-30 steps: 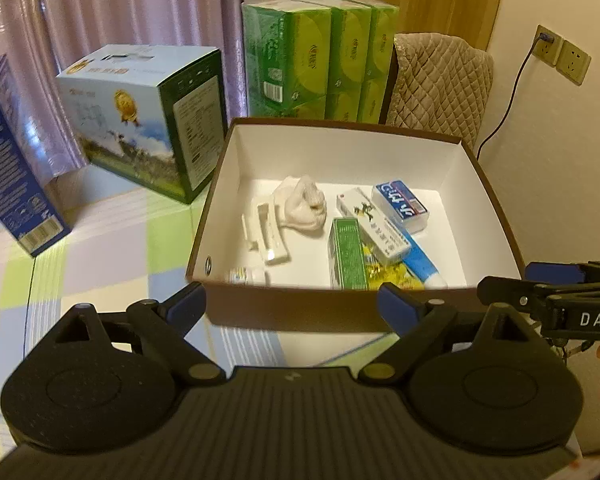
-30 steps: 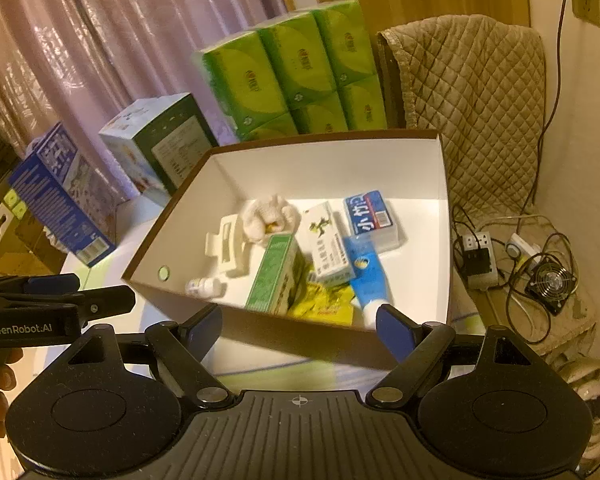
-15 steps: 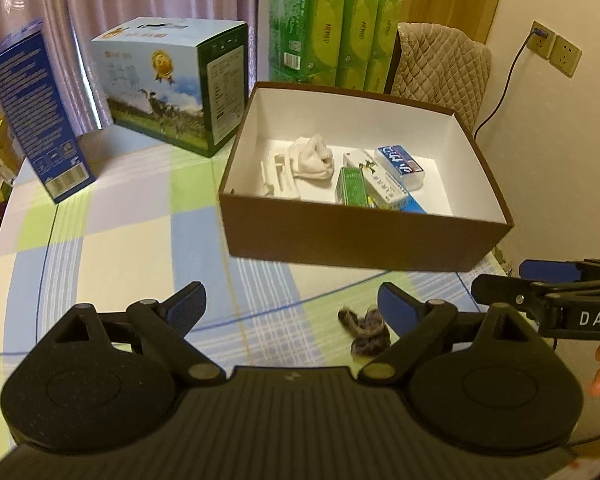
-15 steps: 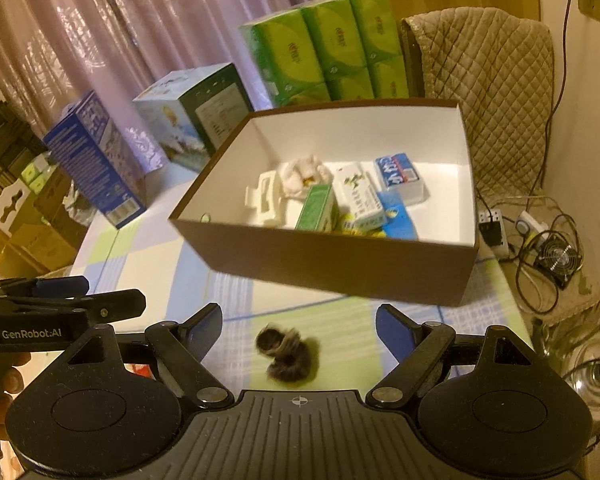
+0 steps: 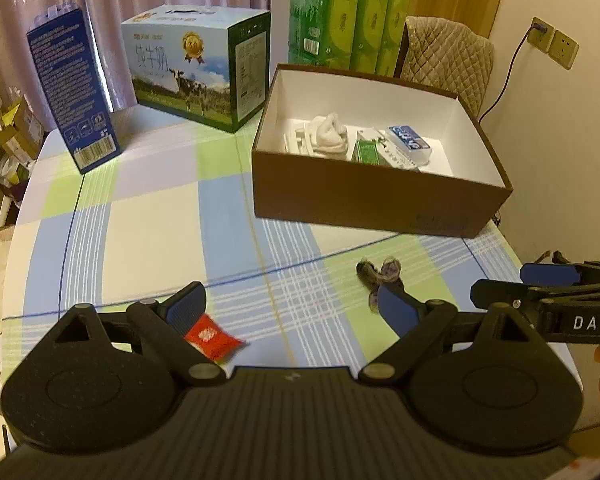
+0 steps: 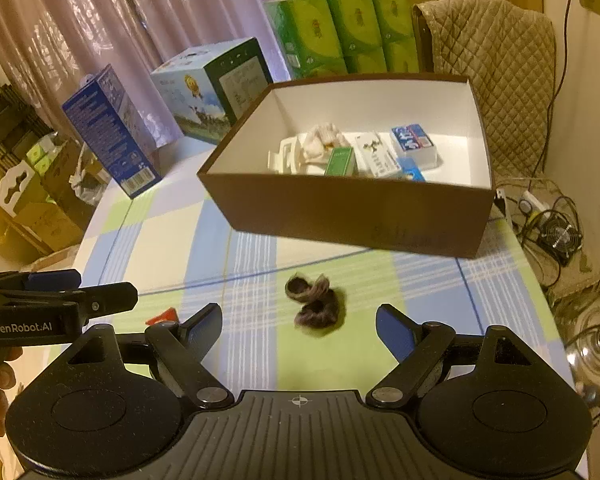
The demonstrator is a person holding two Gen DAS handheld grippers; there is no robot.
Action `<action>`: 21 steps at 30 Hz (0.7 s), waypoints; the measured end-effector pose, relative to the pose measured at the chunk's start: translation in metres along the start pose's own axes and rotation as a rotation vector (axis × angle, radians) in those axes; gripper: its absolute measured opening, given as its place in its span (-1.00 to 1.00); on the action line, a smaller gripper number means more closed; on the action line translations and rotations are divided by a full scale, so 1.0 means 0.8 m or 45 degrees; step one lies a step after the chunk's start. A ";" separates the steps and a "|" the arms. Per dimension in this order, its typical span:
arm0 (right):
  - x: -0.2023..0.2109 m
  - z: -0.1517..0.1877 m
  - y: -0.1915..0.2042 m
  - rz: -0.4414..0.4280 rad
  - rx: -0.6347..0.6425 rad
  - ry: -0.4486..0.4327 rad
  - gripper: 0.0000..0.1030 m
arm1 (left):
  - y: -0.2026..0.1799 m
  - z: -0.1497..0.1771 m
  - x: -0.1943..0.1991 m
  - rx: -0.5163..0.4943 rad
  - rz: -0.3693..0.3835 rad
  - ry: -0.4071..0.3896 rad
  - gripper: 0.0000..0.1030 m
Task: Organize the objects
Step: 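Move both tools back from the box toward the red candy and scrunchie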
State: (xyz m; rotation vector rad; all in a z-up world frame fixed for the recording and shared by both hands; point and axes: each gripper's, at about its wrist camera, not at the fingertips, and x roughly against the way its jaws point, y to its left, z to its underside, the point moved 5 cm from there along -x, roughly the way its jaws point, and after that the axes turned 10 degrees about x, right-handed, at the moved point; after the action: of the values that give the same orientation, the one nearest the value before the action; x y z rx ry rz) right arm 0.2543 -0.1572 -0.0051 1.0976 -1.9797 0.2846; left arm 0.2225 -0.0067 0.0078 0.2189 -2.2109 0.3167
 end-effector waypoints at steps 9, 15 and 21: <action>-0.008 0.030 0.017 0.006 -0.005 0.055 0.58 | 0.023 0.023 0.008 0.012 -0.011 0.023 0.76; -0.021 0.046 0.028 -0.003 -0.008 0.099 0.58 | 0.045 0.040 0.004 0.033 -0.034 0.059 0.76; -0.037 0.054 0.036 -0.011 -0.003 0.138 0.58 | 0.065 0.056 -0.005 0.056 -0.052 0.086 0.76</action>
State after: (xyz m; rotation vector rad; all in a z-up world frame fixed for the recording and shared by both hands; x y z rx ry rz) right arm 0.2154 -0.1459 -0.0494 1.0667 -1.8787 0.3302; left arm 0.1772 0.0294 -0.0295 0.2735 -2.1319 0.3454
